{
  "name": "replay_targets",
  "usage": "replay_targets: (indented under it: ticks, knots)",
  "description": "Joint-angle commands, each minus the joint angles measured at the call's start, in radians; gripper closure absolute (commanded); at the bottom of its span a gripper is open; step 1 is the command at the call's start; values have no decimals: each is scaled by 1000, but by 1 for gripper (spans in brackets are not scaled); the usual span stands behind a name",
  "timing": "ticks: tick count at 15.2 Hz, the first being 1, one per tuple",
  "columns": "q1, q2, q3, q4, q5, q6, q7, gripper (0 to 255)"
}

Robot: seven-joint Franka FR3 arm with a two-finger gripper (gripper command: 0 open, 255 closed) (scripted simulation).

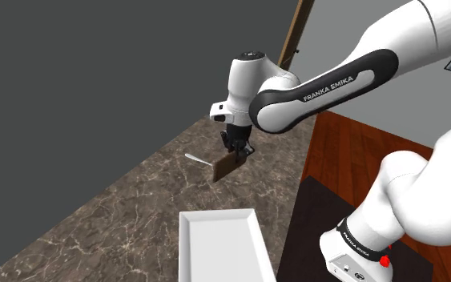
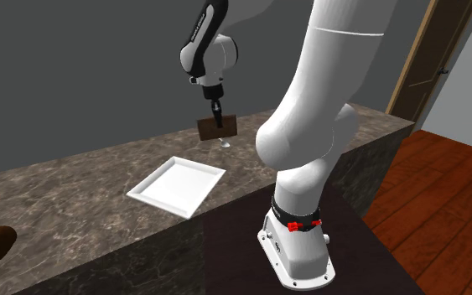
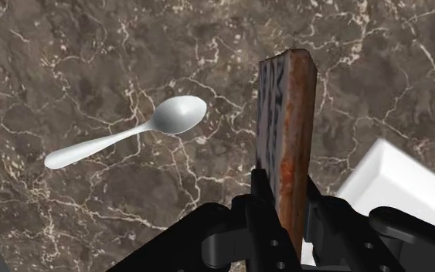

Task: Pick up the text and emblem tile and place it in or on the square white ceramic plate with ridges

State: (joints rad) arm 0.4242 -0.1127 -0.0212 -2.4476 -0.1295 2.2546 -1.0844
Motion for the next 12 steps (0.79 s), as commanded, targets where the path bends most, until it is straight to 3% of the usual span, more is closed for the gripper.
replay_targets:
  ticks: [1, 12]
  knots:
    - [26, -27, 30, -27, 10, -4, 50, 255]
    - [177, -128, 206, -108, 105, -43, 306, 255]
